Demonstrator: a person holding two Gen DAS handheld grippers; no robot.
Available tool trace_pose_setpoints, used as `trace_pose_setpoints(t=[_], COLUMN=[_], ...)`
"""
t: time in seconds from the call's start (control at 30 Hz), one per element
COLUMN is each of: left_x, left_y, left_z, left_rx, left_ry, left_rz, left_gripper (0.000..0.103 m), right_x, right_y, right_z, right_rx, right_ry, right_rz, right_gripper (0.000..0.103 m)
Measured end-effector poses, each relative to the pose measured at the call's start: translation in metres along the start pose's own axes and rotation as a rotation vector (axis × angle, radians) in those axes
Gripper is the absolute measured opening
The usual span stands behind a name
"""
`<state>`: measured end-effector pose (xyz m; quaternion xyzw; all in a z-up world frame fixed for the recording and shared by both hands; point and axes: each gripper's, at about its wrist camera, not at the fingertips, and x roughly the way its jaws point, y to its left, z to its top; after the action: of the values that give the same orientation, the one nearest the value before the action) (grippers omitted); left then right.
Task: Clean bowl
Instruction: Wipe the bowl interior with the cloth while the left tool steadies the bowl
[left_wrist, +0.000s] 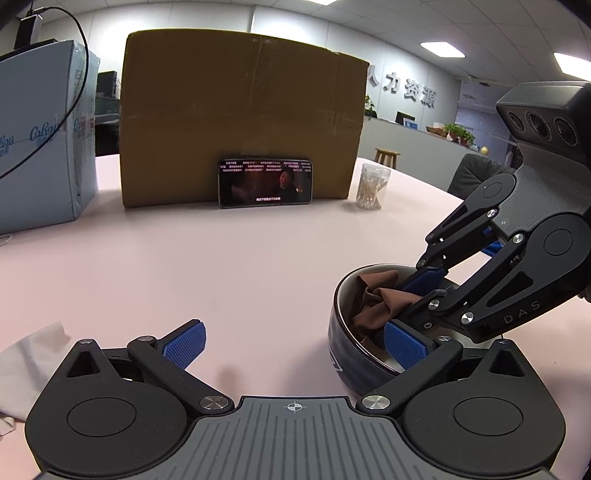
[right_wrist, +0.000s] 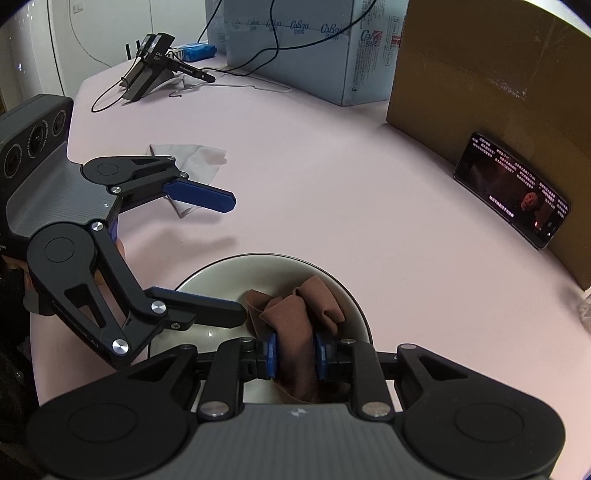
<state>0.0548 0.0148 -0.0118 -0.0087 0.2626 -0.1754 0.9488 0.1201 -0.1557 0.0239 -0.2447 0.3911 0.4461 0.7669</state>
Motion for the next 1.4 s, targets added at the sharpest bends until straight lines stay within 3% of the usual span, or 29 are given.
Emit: trace_pose_setpoints(t=[0.13, 0.27, 0.37, 0.7, 0.83, 1.0, 1.17, 1.4], left_x=[0.001, 0.000, 0.000, -0.001, -0.003, -0.004, -0.004, -0.005], left_y=[0.002, 0.001, 0.002, 0.000, 0.002, 0.003, 0.003, 0.004], left_z=[0.001, 0.001, 0.000, -0.001, 0.000, 0.000, -0.001, 0.000], left_rx=[0.000, 0.002, 0.002, 0.000, -0.014, -0.020, -0.022, -0.027], left_ry=[0.001, 0.000, -0.001, -0.006, -0.017, -0.022, -0.021, -0.018], left_rz=[-0.004, -0.007, -0.008, 0.000, 0.011, 0.013, 0.012, 0.011], left_gripper=[0.103, 0.103, 0.103, 0.103, 0.103, 0.103, 0.103, 0.103], right_x=[0.003, 0.008, 0.011, 0.007, 0.001, -0.006, 0.002, 0.013], right_y=[0.003, 0.004, 0.006, 0.010, 0.007, 0.005, 0.005, 0.006], right_z=[0.003, 0.006, 0.007, 0.001, -0.001, 0.000, 0.003, 0.005], right_rx=[-0.020, -0.038, -0.049, -0.079, -0.072, -0.061, -0.062, -0.060], right_ry=[-0.003, -0.005, -0.005, 0.044, 0.057, 0.016, 0.016, 0.037], right_rz=[0.001, 0.002, 0.007, 0.019, -0.028, -0.050, -0.032, 0.003], right_gripper=[0.030, 0.017, 0.015, 0.014, 0.014, 0.026, 0.025, 0.015])
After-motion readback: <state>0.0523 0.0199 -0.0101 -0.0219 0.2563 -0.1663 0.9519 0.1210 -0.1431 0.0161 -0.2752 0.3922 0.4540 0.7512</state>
